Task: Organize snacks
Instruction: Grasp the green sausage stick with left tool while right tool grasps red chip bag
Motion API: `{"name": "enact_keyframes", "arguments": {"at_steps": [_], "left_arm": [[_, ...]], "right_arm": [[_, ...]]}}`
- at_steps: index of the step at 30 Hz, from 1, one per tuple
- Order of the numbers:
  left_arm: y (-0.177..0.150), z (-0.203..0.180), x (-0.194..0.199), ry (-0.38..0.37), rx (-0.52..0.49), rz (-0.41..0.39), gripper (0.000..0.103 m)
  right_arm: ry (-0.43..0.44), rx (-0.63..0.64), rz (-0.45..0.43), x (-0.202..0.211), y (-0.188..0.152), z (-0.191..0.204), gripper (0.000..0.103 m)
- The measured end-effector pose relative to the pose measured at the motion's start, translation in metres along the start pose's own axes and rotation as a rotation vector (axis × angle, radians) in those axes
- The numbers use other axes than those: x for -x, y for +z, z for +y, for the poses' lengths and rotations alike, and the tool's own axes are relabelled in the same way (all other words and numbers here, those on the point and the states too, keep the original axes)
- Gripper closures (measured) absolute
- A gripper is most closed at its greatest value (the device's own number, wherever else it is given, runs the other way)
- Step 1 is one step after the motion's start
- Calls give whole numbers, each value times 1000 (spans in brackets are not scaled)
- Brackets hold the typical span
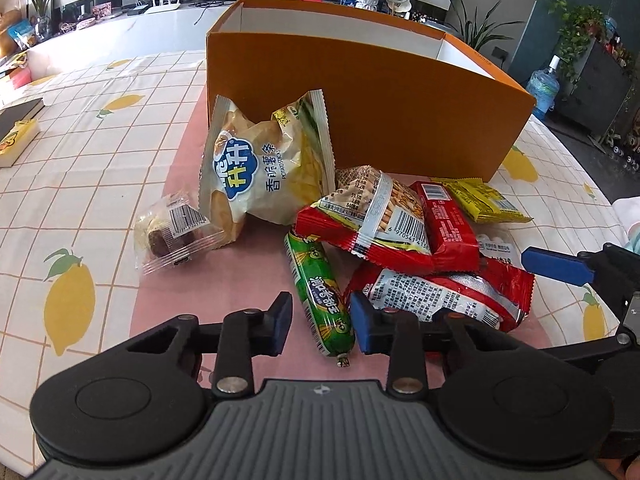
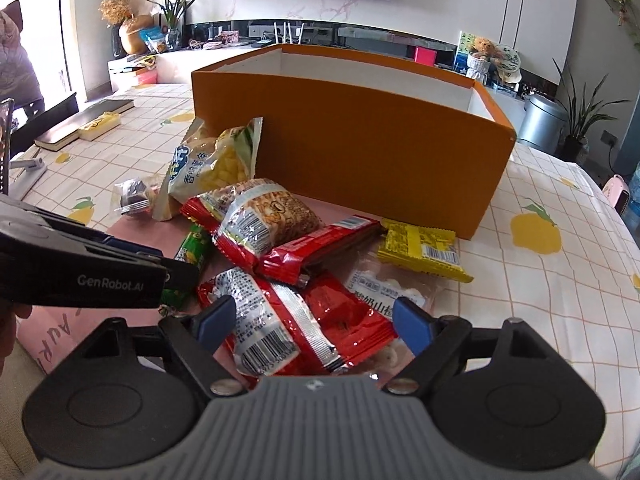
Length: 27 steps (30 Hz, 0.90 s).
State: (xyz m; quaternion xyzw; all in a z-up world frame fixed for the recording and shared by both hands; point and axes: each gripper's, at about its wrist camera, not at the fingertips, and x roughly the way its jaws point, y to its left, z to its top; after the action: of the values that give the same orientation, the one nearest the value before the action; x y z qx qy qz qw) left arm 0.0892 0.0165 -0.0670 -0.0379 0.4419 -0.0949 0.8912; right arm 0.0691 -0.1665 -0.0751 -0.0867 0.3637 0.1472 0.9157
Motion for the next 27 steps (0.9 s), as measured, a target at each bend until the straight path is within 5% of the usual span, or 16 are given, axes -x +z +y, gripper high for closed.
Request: {"name": "enact_keyframes", "arguments": {"at_steps": [17, 21, 27], "left_arm": [[-4, 8, 7, 5, -15, 65, 78], [-7, 14, 13, 1, -9, 110, 77], [-4, 19, 10, 6, -10, 77, 68]], "right_arm": [[20, -8, 100, 0, -3, 18, 23], [74, -33, 119, 7, -4, 21, 24], [110, 17, 105, -1, 0, 28, 21]]}}
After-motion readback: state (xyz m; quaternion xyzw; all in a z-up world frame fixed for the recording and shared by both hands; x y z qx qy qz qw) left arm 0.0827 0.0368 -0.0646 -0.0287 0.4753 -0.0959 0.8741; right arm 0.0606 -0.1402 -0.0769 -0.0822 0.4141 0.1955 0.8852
